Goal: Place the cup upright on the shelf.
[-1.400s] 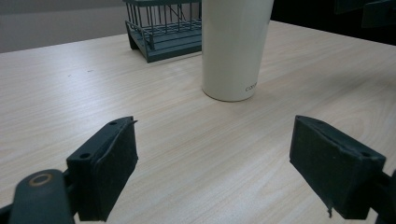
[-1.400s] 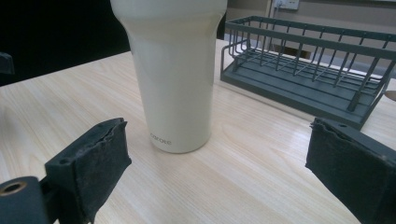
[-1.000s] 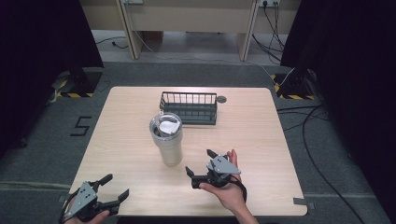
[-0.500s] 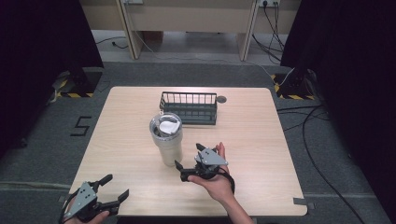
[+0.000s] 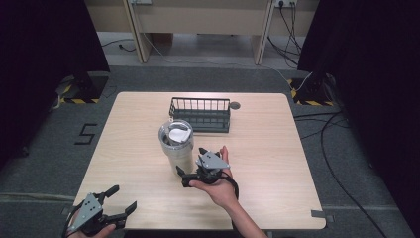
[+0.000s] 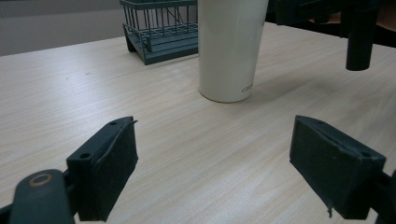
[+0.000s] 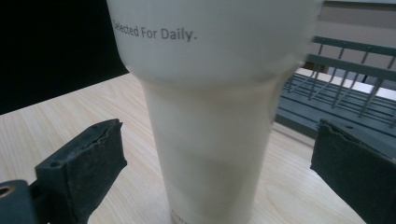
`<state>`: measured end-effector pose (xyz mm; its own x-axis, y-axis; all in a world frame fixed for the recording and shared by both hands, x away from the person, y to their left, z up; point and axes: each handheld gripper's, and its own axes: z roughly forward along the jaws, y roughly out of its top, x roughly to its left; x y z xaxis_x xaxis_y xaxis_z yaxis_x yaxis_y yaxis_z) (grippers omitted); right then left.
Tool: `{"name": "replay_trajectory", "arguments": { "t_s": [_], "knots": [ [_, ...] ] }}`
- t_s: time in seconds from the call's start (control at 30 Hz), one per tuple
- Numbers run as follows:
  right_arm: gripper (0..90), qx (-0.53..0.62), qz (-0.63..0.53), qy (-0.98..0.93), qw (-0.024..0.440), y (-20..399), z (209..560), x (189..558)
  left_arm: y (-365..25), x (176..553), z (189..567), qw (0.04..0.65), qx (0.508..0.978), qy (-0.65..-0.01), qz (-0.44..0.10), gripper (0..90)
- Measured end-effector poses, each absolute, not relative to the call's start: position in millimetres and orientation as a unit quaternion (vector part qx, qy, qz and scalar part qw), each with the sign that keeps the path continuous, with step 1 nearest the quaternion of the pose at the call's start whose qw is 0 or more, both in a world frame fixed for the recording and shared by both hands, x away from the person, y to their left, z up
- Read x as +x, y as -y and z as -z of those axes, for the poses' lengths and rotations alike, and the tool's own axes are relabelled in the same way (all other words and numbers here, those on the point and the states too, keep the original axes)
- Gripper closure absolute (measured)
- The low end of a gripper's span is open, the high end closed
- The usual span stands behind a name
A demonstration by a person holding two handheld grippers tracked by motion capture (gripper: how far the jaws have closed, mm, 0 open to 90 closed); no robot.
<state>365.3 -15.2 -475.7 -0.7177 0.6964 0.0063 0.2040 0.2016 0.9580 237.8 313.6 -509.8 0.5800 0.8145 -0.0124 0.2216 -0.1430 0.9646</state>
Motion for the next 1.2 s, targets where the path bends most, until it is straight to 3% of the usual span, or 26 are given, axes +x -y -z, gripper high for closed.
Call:
{"name": "replay_trajectory", "arguments": {
  "t_s": [0.67, 0.93, 1.2],
  "knots": [
    [1.6, 0.3, -0.559, -0.739, 0.227, -18.5, 485.0, 393.0, -313.9, 237.3, 508.9, 0.545, 0.705, -0.363, -0.272, 14.4],
    [8.7, 0.3, -0.558, -0.737, 0.238, -23.1, 488.4, 399.7, -314.2, 237.4, 509.0, 0.545, 0.706, -0.362, -0.272, 14.4],
    [9.6, 0.29, -0.566, -0.733, 0.242, -22.0, 490.4, 399.6, -313.9, 237.3, 509.1, 0.545, 0.706, -0.362, -0.271, 14.4]
  ]
}}
